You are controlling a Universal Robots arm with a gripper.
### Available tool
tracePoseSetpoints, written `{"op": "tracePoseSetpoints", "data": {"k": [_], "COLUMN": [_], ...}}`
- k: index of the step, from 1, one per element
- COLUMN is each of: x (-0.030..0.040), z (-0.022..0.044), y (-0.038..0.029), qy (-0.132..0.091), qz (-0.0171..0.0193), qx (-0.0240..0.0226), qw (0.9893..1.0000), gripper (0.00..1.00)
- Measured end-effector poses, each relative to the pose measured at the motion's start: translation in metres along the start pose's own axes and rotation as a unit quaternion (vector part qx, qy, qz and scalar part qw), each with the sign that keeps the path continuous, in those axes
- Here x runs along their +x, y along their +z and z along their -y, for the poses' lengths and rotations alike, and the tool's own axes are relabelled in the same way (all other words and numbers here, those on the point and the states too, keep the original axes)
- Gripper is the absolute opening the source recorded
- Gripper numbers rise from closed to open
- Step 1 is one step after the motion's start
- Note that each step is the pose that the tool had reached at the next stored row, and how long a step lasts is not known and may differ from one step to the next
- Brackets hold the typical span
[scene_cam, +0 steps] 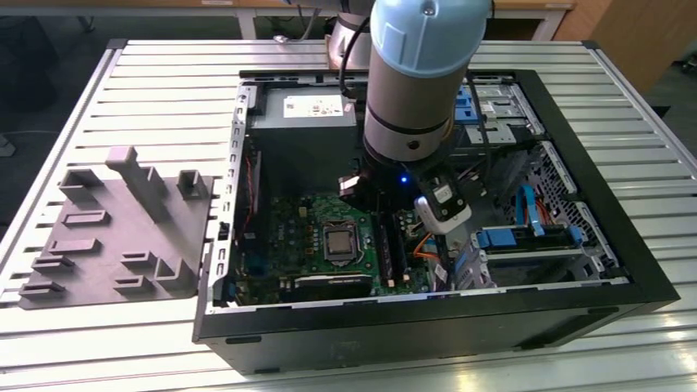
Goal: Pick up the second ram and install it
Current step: 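Insert the second ram into the second slot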
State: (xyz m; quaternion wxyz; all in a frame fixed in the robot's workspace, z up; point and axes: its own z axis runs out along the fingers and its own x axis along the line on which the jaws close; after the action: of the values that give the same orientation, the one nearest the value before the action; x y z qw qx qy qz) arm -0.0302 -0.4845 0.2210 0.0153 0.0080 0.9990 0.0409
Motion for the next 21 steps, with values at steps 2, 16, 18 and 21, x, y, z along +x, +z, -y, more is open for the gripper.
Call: {"op": "tracePoseSetpoints", "data": {"k": [2,16,18,21], "x": [0.0000,0.0001,0.0001,0.0001], "z": [0.0000,0.0003,0.0004,0.0004], "y": [0.0002,0.0044,0.0044,0.0045], "qy": [0.000,0.000,0.000,0.000], "qz": [0.0000,0.0000,0.0000,0.0000], "qx": [-0.0001,-0.0001,-0.0001,-0.0001], "qw": [1.0000,1.0000,1.0000,1.0000], "gripper": [0.11,0.11,0.11,0.11]}}
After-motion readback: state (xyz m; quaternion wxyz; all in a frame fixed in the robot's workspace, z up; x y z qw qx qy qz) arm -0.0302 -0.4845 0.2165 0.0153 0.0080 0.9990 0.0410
